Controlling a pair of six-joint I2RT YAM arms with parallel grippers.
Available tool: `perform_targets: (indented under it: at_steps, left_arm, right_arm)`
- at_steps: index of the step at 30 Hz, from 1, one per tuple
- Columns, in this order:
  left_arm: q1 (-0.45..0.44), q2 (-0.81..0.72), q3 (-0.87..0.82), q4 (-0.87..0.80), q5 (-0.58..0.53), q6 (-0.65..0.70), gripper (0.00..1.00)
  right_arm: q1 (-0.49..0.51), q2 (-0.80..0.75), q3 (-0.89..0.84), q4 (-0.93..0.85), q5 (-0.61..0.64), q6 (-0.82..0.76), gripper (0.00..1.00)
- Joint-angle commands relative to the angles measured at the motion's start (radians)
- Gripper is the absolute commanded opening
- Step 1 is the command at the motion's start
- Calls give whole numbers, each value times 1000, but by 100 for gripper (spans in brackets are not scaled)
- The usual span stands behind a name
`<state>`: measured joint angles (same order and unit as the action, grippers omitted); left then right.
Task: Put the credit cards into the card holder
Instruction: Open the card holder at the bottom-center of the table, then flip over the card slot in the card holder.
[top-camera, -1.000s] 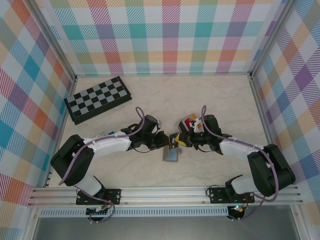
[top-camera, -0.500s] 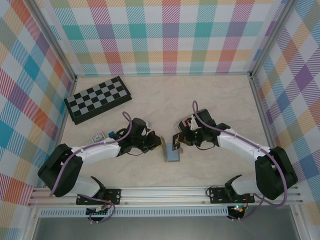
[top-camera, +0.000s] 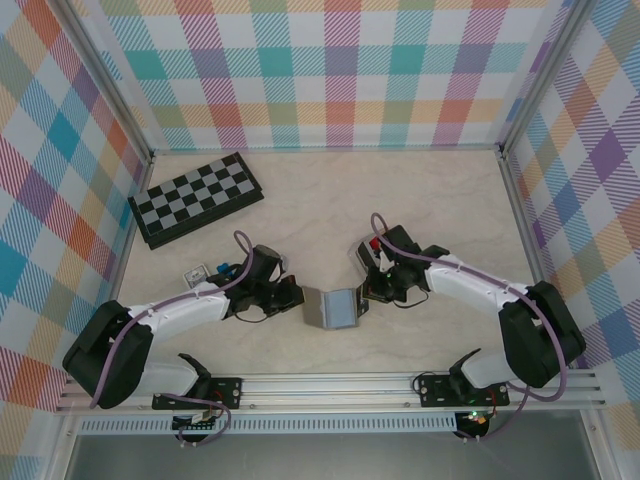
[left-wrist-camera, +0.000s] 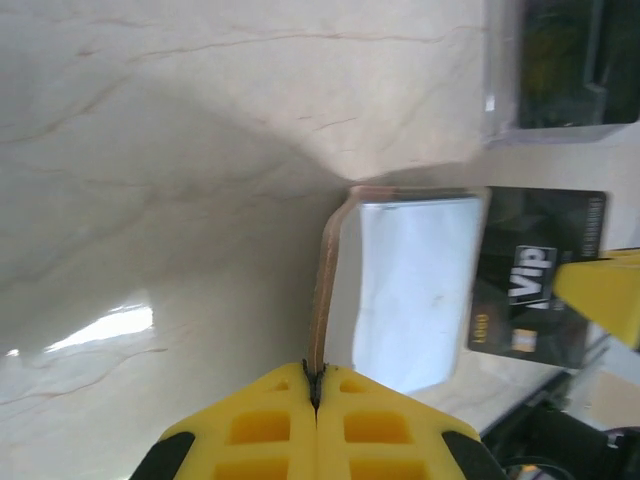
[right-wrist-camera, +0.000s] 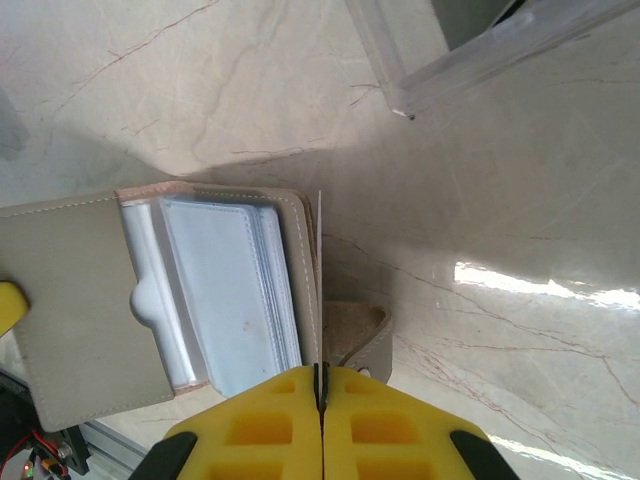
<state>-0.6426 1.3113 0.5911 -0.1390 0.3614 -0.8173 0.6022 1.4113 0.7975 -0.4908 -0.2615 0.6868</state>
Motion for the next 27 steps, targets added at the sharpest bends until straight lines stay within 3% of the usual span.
perform_targets:
  at_steps: [1, 5, 11, 18, 27]
  left_arm:
    - [6, -16, -14, -87, -35, 61, 2]
    - [6, -4, -10, -64, -31, 51, 2]
    - [6, 6, -5, -45, -32, 38, 2]
    - [4, 2, -2, -23, -23, 18, 2]
    - [5, -1, 0, -33, -21, 20, 2]
  right_arm:
    - [21, -16, 17, 17, 13, -14, 6]
    - [39, -65, 28, -4, 90, -10, 7]
    - [44, -106, 15, 44, 64, -26, 7]
    - [63, -57, 9, 81, 18, -33, 7]
    - [84, -6, -4, 84, 75, -34, 7]
